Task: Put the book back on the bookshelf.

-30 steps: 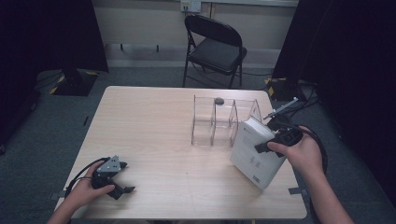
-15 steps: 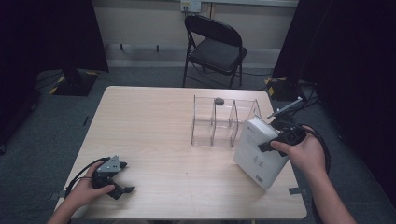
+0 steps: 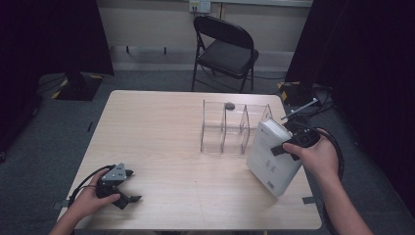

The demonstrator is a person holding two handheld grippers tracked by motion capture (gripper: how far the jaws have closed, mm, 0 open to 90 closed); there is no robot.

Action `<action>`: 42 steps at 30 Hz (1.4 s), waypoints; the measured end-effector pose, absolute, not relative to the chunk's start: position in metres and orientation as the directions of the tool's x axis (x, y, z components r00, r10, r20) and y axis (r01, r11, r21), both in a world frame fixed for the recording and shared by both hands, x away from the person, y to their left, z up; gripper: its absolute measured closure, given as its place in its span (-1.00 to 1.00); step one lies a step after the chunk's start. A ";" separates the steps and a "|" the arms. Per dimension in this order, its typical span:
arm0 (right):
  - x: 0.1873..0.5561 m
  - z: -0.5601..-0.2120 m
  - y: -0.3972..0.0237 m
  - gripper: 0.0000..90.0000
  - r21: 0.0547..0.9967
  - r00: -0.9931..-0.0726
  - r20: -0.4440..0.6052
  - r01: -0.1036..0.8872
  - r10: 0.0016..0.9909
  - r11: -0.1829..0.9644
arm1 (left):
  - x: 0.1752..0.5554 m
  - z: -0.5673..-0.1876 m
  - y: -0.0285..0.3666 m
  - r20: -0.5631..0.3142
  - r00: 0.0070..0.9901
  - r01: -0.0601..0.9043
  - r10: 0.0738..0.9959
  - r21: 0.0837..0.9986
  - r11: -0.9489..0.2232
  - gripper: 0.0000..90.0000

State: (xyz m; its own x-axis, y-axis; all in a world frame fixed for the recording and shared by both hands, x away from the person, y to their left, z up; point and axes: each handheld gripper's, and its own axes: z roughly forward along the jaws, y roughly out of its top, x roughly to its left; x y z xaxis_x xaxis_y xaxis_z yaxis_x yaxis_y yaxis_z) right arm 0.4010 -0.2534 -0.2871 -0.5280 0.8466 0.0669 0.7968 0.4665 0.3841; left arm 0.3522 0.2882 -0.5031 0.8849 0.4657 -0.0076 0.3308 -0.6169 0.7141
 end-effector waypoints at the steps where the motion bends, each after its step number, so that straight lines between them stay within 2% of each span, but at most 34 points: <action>1: 0.402 -0.287 -0.253 0.16 0.381 -0.527 0.065 0.798 0.847 0.467 | 0.352 -0.503 0.288 -0.009 0.884 0.333 0.468 0.714 -0.616 -1.00; 14: 0.409 -0.287 -0.249 0.16 0.358 -0.523 0.051 0.805 0.851 0.473 | 0.352 -0.503 0.288 -0.008 0.884 0.331 0.467 0.715 -0.615 -1.00; 34: 0.392 -0.309 -0.253 0.15 0.359 -0.539 0.046 0.795 0.841 0.490 | 0.352 -0.503 0.288 -0.009 0.885 0.330 0.465 0.716 -0.615 -1.00; 42: 0.385 -0.313 -0.250 0.11 0.317 -0.567 0.009 0.783 0.823 0.536 | 0.352 -0.503 0.288 -0.006 0.884 0.330 0.467 0.714 -0.617 -1.00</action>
